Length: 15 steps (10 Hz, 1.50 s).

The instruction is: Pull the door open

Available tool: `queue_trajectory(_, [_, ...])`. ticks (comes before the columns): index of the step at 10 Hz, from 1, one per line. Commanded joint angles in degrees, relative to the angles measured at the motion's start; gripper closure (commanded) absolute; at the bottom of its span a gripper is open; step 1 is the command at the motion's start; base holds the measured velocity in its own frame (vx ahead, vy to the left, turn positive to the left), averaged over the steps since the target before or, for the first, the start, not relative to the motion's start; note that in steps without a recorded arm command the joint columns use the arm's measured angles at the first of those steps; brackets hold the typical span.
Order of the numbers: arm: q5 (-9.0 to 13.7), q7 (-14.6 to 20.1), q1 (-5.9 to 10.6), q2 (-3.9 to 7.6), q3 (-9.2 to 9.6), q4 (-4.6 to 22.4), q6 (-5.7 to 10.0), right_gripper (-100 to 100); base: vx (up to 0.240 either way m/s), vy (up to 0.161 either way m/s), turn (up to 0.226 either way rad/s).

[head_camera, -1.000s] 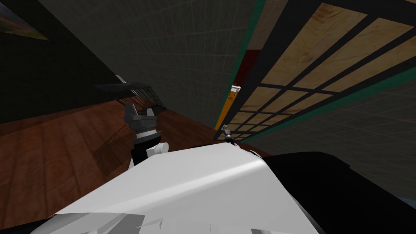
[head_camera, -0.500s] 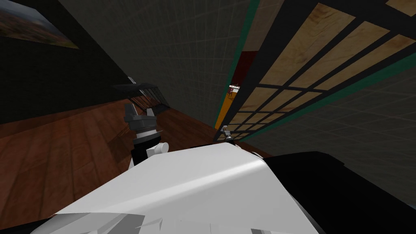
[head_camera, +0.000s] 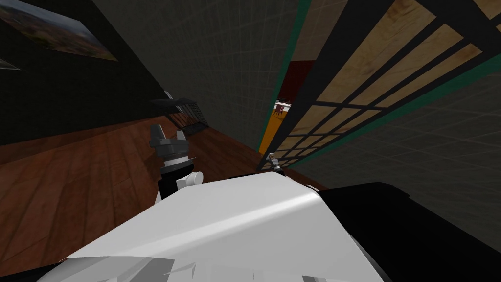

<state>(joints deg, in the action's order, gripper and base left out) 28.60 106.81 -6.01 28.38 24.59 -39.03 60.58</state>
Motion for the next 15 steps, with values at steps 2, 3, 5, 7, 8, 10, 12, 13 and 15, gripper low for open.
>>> queue_trajectory(2, [-0.8,1.5,-0.64,1.0,1.28,0.1,2.05,100,-0.194,-0.071,0.084])
queue_trajectory(3, [-0.7,1.1,-0.49,0.61,1.08,0.2,1.28,100,-0.086,-0.034,0.027])
queue_trajectory(5, [-1.1,2.0,-1.02,1.11,1.87,0.9,2.83,100,-0.148,-0.054,0.145])
queue_trajectory(7, [-1.6,3.0,-1.51,1.82,2.6,1.7,4.76,100,-0.251,-0.057,0.159])
queue_trajectory(8, [-1.8,3.5,-1.72,2.13,2.92,2.1,5.59,100,-0.21,-0.068,0.142])
queue_trajectory(10, [-2.1,4.3,-2.12,2.69,3.5,2.7,7.14,100,-0.202,-0.077,0.142])
queue_trajectory(12, [-2.5,5.2,-2.5,3.26,4.08,3.4,8.67,100,-0.225,-0.083,0.146])
queue_trajectory(13, [-2.5,5.0,-2.21,2.83,4.09,3.7,8.29,100,-0.096,-0.018,0.014])
queue_trajectory(15, [-2.7,5.5,-2.27,3.0,4.59,4.5,9.25,100,-0.163,-0.058,0.148])
